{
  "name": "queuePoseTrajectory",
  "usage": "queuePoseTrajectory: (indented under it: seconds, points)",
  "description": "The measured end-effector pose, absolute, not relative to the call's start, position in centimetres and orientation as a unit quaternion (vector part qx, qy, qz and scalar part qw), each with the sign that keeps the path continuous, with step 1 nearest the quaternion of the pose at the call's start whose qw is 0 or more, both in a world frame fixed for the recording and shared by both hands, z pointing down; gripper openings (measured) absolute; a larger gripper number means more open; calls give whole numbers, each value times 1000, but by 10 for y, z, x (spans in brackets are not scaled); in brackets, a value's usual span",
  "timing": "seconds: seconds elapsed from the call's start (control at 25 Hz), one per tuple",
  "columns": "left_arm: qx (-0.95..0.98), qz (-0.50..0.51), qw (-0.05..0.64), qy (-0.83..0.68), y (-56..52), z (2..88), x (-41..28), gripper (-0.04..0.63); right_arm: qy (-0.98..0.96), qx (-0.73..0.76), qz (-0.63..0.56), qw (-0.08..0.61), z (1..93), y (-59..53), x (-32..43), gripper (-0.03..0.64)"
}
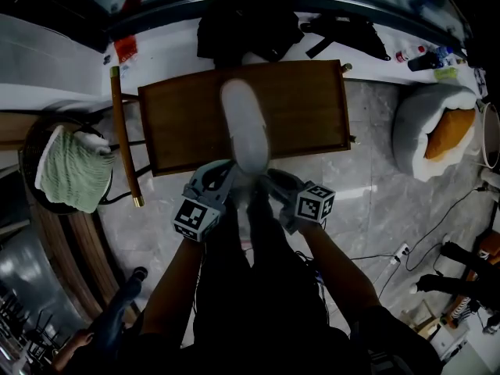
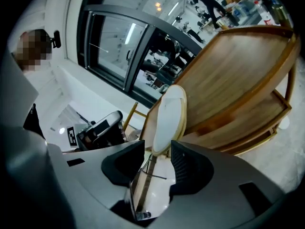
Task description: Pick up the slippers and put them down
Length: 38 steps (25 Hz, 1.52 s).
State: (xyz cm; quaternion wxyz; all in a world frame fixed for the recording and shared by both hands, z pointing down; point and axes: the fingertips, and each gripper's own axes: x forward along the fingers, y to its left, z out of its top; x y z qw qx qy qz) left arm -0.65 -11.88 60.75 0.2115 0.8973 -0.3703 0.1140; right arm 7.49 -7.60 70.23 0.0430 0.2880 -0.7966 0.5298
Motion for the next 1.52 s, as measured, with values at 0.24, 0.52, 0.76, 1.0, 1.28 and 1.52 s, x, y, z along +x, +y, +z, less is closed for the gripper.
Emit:
queuePoseTrajectory:
  seconds: [0.24, 0.52, 0.76, 1.0, 1.28, 1.52]
  points:
    - [895, 114, 219, -371, -113, 616, -6, 6, -769, 287, 571, 30, 721, -74, 70, 175]
    - [894, 116, 225, -370, -108, 625, -6, 6, -752, 274, 600, -9, 724, -83, 56, 183]
    - [892, 122, 228, -370, -107, 633, -10, 6, -751, 267, 603, -15, 725, -88, 49, 183]
    - [891, 121, 231, -371, -106, 635, -10, 6, -742, 266, 615, -20, 732, -89, 46, 181]
    - [890, 121, 235, -371, -104, 637, -10, 6, -743, 265, 615, -14, 734, -92, 42, 150]
    - [890, 121, 236, -372, -105, 639, -11, 6, -743, 258, 617, -19, 731, -94, 45, 118]
